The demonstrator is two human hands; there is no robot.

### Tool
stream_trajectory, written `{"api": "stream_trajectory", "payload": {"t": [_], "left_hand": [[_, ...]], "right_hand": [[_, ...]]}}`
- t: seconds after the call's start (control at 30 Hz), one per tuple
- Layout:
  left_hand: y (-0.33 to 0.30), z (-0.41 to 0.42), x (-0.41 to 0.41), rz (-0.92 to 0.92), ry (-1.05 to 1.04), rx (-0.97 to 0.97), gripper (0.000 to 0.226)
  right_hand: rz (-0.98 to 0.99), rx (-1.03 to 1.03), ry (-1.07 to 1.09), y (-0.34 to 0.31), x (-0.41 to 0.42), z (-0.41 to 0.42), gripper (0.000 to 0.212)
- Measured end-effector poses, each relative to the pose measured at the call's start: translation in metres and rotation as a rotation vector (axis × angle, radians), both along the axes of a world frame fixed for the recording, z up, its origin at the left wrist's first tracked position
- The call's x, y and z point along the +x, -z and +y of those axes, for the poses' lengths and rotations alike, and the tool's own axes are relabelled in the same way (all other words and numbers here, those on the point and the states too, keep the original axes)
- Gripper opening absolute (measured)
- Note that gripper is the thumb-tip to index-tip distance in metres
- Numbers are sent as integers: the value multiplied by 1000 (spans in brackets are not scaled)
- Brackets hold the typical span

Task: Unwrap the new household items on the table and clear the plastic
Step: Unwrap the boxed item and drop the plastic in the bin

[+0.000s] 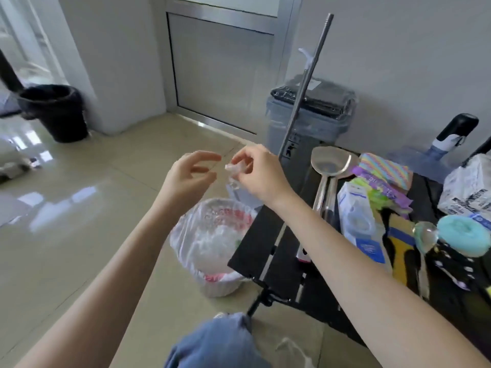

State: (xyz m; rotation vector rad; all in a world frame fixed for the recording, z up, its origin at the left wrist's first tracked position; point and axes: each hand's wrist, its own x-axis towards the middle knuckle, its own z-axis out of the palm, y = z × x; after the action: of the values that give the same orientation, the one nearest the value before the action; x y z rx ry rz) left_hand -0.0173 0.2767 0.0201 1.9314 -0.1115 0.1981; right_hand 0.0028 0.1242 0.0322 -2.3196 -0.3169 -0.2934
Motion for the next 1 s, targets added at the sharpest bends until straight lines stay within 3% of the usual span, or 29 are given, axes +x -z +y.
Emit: {"api": "stream_trajectory", "payload": {"t": [0.17, 0.23, 0.43, 0.63, 0.83, 1.0], "left_hand": [[51, 37, -2, 182, -32, 53, 30], [62, 38, -2, 212, -8, 74, 29], [44, -4, 4, 79, 99, 81, 33], [-1, -112, 6, -67, 294, 55, 30], [-31, -247, -4, -130, 507, 100, 36], [-34, -345, -9, 6, 629, 132, 46]], "right_hand": [[394, -379, -73, 67, 23, 26, 40], [408, -449, -86, 76, 24, 25, 39], [186, -232, 39, 12, 7, -17, 39], [-36, -38, 312, -57, -25, -138, 31], [35, 2, 562, -76, -79, -270, 33], [198, 39, 697, -62, -104, -353, 43]]}}
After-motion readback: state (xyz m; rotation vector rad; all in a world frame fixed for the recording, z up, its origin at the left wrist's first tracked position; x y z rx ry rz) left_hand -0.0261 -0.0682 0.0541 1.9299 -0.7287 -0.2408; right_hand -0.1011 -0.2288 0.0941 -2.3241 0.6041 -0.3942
